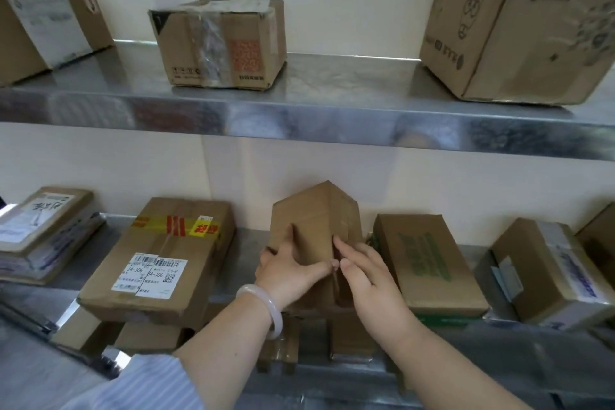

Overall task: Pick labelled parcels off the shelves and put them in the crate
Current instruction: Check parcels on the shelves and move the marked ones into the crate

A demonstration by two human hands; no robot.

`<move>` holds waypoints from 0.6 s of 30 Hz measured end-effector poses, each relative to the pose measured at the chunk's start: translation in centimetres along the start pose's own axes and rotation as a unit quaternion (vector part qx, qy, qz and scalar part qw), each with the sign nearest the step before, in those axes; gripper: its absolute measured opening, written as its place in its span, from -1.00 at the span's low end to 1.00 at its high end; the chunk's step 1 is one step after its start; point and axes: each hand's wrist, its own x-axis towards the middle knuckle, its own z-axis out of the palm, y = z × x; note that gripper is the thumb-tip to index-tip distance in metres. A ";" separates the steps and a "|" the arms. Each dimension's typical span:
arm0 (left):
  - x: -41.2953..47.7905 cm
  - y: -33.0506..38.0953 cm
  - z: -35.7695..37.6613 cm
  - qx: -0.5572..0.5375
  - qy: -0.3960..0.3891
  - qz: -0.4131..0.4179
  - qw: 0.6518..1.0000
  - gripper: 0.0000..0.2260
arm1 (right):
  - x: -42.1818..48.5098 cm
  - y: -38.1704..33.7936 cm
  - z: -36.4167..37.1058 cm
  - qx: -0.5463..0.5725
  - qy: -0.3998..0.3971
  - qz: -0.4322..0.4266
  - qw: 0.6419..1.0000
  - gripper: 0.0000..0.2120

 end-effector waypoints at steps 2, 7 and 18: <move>0.0 -0.2 -0.2 -0.030 0.001 0.002 1.000 0.05 | 0.5 0.0 -0.6 -0.007 0.016 -0.003 1.000 -0.63; -0.1 -1.1 -1.1 -0.181 -0.051 0.046 0.981 -0.01 | 2.0 0.3 -2.3 0.069 0.078 0.105 0.989 -0.47; -0.1 -1.8 -1.6 -0.162 0.034 0.124 0.978 -0.48 | 2.3 1.3 -0.7 0.197 0.017 0.144 0.970 -0.61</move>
